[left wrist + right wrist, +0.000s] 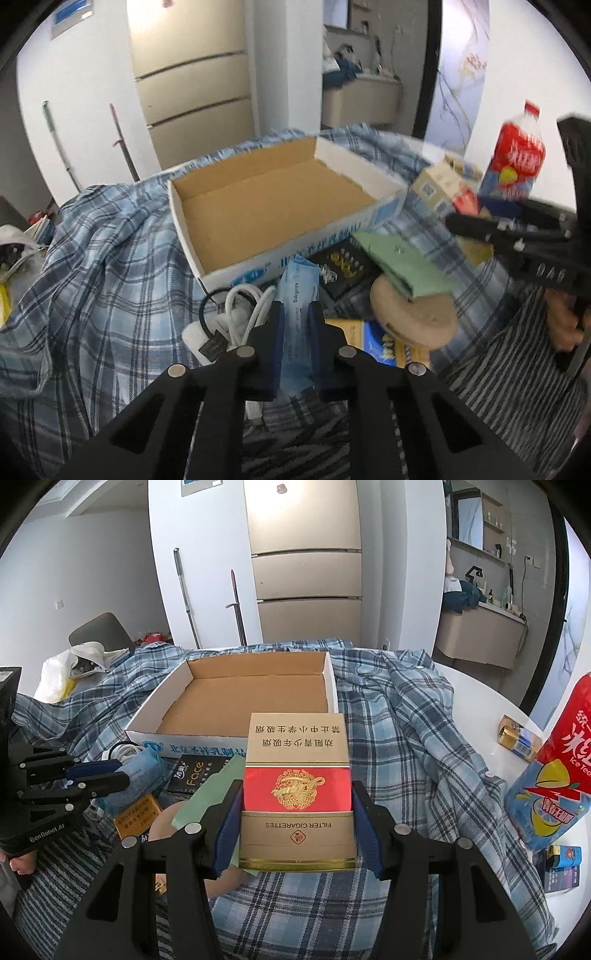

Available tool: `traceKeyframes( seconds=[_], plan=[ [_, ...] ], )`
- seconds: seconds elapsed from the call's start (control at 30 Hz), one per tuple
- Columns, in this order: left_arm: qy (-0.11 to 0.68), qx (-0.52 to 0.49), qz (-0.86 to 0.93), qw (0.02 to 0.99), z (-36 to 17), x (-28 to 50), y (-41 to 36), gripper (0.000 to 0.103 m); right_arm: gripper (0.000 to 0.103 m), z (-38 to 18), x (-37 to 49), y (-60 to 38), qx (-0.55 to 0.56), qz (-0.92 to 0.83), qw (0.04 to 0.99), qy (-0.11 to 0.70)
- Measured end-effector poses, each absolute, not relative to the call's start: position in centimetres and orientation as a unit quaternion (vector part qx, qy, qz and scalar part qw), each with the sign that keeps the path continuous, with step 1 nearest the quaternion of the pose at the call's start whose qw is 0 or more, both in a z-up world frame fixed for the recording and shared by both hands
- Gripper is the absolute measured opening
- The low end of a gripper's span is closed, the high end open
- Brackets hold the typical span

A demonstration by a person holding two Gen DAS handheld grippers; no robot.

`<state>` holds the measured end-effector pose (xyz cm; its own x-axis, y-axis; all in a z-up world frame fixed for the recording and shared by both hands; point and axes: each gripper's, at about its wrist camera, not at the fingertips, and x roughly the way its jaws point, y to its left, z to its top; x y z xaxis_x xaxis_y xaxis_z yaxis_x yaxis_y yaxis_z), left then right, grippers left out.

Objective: Organize soft objects
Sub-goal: 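Grasp the light blue mask packet with the left gripper while the right holds the cigarette pack, then carry both items into the cardboard box and open both grippers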

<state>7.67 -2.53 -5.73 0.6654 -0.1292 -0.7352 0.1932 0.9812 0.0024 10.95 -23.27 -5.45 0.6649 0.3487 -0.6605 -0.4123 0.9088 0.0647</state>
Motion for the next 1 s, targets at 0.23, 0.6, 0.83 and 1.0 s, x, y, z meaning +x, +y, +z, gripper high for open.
traceKeyframes(
  seconds=[0.23, 0.6, 0.83, 1.0],
  plan=[
    [0.342, 0.012, -0.074, 0.937, -2.1, 5.2, -2.5, 0.013, 0.055, -3.8, 9.5, -23.6, -0.033, 0.223, 0.927, 0.299],
    [0.293, -0.001, -0.022, 0.956, 3.9, 4.1, -1.7, 0.013, 0.055, 1.8, 8.0, -22.3, -0.05, 0.208, 0.947, 0.239],
    [0.266, -0.007, 0.0, 0.964, 8.0, 7.2, -2.5, 0.013, 0.055, 6.9, 11.2, -21.2, -0.035, 0.211, 0.952, 0.22],
    [0.234, -0.031, 0.01, 0.972, 12.0, 10.6, -3.2, 0.013, 0.055, 9.9, 14.1, -19.7, -0.026, 0.212, 0.955, 0.207]
  ],
)
